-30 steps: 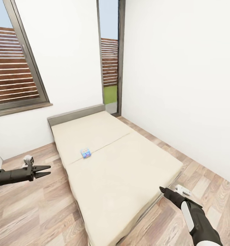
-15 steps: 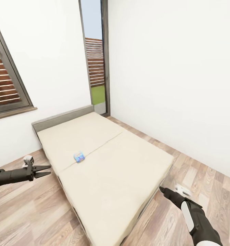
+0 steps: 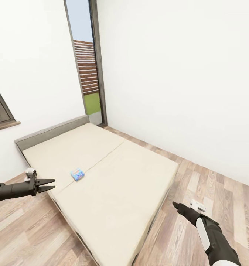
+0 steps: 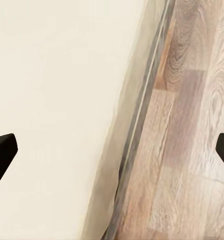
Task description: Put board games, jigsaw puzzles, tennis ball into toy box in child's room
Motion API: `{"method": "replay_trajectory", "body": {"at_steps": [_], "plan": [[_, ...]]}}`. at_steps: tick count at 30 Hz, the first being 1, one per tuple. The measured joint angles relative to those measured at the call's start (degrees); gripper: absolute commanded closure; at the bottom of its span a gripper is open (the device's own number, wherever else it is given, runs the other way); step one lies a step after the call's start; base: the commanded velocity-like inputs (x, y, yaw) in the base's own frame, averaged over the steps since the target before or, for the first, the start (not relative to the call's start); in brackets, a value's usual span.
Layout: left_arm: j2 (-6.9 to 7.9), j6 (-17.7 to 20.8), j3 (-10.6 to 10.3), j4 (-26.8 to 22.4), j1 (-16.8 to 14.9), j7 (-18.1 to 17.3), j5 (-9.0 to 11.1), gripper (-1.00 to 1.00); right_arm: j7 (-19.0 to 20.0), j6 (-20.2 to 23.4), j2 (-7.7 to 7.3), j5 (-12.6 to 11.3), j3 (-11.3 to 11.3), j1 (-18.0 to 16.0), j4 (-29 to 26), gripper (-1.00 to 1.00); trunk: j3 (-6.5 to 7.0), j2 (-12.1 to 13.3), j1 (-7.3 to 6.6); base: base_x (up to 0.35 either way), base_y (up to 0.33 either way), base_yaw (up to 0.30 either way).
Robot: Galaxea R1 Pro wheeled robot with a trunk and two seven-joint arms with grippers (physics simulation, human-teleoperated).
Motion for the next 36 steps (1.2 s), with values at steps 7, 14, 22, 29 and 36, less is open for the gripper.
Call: {"method": "replay_trajectory", "body": {"at_steps": [7, 14, 22, 29, 36], "plan": [[-0.01, 0.00, 0.00, -0.01, 0.00, 0.00, 0.00, -1.00, 0.01, 0.00, -0.09, 0.00, 0.00, 0.00, 0.01, -1.00, 0.00, 0.00, 0.00, 0.000, 0.278, -0.274], [-0.01, 0.00, 0.00, -0.01, -0.01, 0.00, 0.00, -1.00, 0.00, 0.00, -0.13, 0.00, 0.00, 0.00, 0.00, -1.00, 0.00, 0.00, 0.00, 0.000, 0.242, -0.274], [0.03, 0.00, 0.01, 0.00, 0.02, 0.01, 0.06, -1.00, 0.00, 0.03, -0.12, 0.01, -0.01, 0.00, -0.01, -1.00, 0.00, 0.00, 0.00, 0.000, 0.136, -0.275], [0.06, 0.00, 0.04, 0.00, -0.01, 0.00, 0.01, -1.00, 0.00, 0.00, -0.09, 0.00, 0.00, 0.00, 0.06, -1.00, 0.00, 0.00, 0.00, 0.000, 0.206, -0.274], [0.06, 0.00, 0.02, 0.01, -0.01, 0.01, 0.02, -1.00, 0.00, 0.03, -0.13, 0.01, -0.01, 0.00, 0.02, -1.00, 0.00, 0.00, 0.00, 0.000, 0.130, -0.274]]}}
